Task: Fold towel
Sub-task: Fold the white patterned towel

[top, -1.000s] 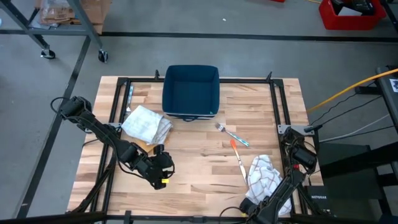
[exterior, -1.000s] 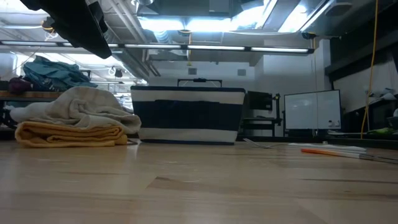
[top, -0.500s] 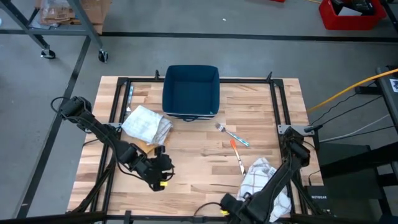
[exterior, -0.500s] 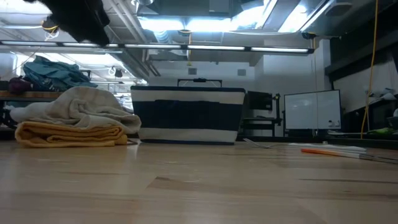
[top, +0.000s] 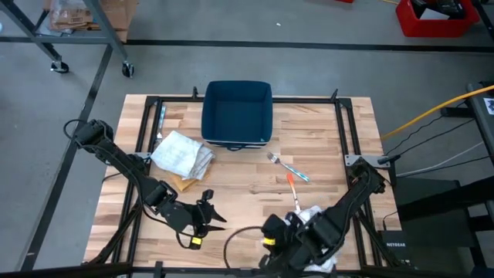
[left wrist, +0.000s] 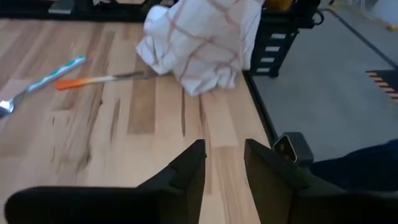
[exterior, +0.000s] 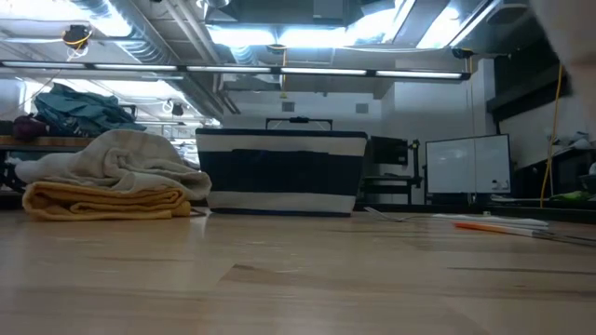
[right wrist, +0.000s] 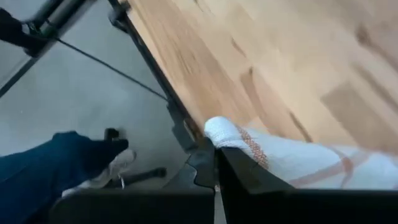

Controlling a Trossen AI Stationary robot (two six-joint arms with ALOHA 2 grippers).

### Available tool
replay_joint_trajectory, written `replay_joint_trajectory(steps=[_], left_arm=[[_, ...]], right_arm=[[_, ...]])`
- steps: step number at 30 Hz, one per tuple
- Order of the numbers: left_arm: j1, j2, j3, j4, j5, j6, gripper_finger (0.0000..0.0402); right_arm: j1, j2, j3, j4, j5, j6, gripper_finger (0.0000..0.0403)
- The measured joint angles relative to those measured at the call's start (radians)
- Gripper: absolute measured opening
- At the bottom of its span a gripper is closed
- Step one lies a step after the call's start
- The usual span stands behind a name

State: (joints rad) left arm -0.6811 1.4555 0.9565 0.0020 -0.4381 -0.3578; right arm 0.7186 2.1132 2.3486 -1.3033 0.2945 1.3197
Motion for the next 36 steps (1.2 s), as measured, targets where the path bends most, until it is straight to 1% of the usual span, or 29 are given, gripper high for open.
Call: replay_joint_trajectory(steps=[5, 11, 17, 23, 28, 31, 36], left_arm=[[0.007, 0.000, 0.000, 0.018, 0.000, 0.040, 0.0120], [0.014, 0.000, 0.000, 0.013, 0.000, 0.021, 0.0152], [0.028, 0.000, 0.000, 0.010, -0.001, 0.023, 0.0176], [0.071, 0.000, 0.000, 0.016, -0.010, 0.014, 0.0180], [0.096, 0.000, 0.000, 0.078, -0.011, 0.036, 0.0180], [0.102, 0.000, 0.000, 0.096, -0.009, 0.060, 0.0180], [0.098, 0.000, 0.000, 0.093, 0.066, 0.083, 0.0180]], right_arm=[[-0.058, -0.018, 0.007, 0.070, 0.027, -0.151, 0.0010], [-0.132, -0.039, 0.006, 0.176, 0.036, -0.374, 0.0007], [-0.198, -0.075, 0.008, 0.270, 0.035, -0.529, 0.0006], [-0.231, -0.093, 0.008, 0.355, 0.027, -0.634, 0.0009], [-0.237, -0.111, 0.006, 0.378, 0.028, -0.718, 0.0006], [-0.241, -0.131, 0.006, 0.379, 0.054, -0.728, 0.0008], [-0.242, -0.169, 0.007, 0.386, 0.114, -0.782, 0.0006]])
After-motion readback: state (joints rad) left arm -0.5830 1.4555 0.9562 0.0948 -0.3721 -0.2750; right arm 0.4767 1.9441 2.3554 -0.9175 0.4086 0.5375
